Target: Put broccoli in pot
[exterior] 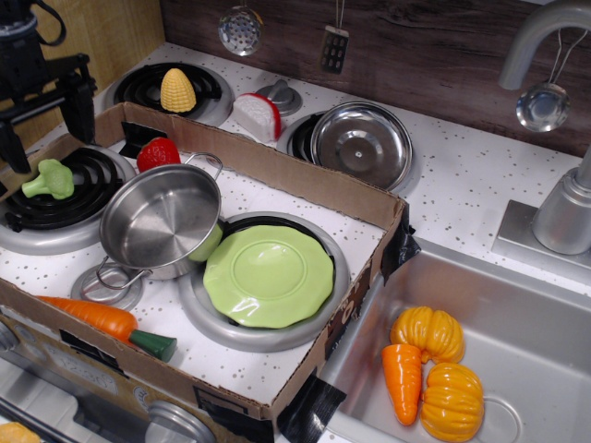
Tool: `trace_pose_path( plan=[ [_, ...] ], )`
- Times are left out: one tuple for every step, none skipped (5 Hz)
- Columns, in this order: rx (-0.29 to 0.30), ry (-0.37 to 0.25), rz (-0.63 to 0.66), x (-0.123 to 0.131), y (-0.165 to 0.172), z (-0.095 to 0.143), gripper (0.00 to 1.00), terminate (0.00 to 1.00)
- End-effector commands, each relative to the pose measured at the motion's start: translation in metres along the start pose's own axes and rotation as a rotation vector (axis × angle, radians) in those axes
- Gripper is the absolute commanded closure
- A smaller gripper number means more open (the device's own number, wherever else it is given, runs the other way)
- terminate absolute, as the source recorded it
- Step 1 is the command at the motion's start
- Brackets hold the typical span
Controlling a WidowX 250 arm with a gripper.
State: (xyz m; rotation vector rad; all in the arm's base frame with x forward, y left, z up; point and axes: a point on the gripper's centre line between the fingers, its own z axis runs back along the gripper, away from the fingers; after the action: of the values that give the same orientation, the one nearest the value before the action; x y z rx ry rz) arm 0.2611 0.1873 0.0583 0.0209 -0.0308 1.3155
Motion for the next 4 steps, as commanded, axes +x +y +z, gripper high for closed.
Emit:
trace_pose_path(
  plan=[
    [-0.015,-0.008,0.155,-0.007,0.009,0.001,0.0,0.0],
    [-0.002,-0.002,0.268,-0.009,0.013,-0.004,0.0,0.0],
    [-0.01,0.005,0.332,-0.006,0.014,-0.018,0.0,0.0],
    [-0.012,0.002,0.34,0.007,0.013,-0.029,0.0,0.0]
  ],
)
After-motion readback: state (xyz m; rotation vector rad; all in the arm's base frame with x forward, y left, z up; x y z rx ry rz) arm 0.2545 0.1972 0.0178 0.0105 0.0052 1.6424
